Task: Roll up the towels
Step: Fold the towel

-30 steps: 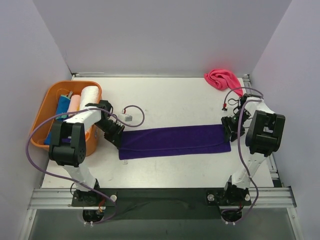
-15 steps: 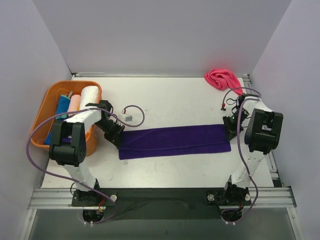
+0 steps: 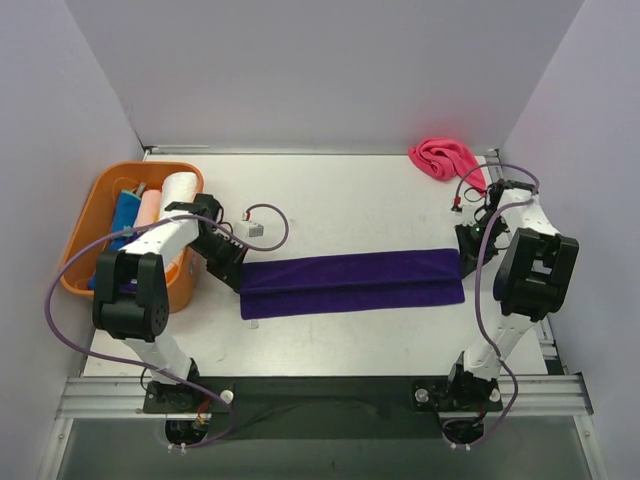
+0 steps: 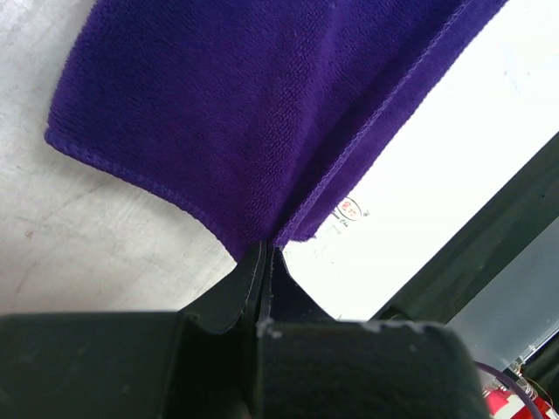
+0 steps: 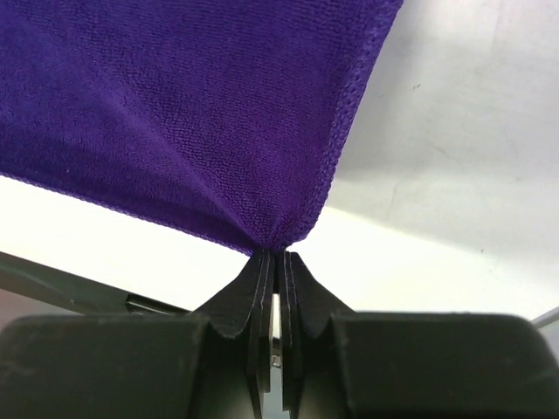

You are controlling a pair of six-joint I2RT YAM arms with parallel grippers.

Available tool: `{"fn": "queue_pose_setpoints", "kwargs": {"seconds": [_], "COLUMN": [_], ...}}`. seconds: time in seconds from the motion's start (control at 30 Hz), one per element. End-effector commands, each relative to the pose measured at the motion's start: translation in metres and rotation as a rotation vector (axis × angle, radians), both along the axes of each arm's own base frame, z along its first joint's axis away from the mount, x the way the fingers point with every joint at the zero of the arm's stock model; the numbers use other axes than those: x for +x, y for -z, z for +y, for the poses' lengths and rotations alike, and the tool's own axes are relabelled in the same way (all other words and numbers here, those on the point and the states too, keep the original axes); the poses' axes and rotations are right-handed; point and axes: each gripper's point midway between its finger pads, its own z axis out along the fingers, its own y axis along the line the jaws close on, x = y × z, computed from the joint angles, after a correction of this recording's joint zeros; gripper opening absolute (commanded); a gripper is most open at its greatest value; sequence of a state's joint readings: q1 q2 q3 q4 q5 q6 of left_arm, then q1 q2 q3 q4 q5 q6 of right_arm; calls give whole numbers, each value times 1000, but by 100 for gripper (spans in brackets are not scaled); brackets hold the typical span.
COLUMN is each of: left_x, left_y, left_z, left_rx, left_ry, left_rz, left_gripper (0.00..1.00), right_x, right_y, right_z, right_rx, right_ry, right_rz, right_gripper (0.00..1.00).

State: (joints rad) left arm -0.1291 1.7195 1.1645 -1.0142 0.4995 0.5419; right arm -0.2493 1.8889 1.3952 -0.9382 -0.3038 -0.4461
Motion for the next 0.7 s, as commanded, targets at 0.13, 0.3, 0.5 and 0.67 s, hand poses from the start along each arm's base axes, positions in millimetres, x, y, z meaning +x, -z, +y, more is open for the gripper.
{"fn": "queue_pose_setpoints", "kwargs": {"seconds": [0.13,0.3,0.5,0.67], "left_x": [-16,-32,-35,-30], "left_y": [-22,-8,15,27], "left_z": [-1,-6,-4,-4], "left_rx": [-31,-23,13,46], "left_ry": [44,68,57,49], "left_rz": [-22,35,63,67], "left_gripper": [0,0,0,0], "right_x": [-24,-28,-32,-34], "right_y": [-11,5,22,34], "right_z": [-4,-6,-9,-12], "right_rx": [-11,-17,-35,-51], "right_ry": [-37,-43,-49,-55], "right_rz": [51,95,126,149], "right_gripper": [0,0,0,0]}}
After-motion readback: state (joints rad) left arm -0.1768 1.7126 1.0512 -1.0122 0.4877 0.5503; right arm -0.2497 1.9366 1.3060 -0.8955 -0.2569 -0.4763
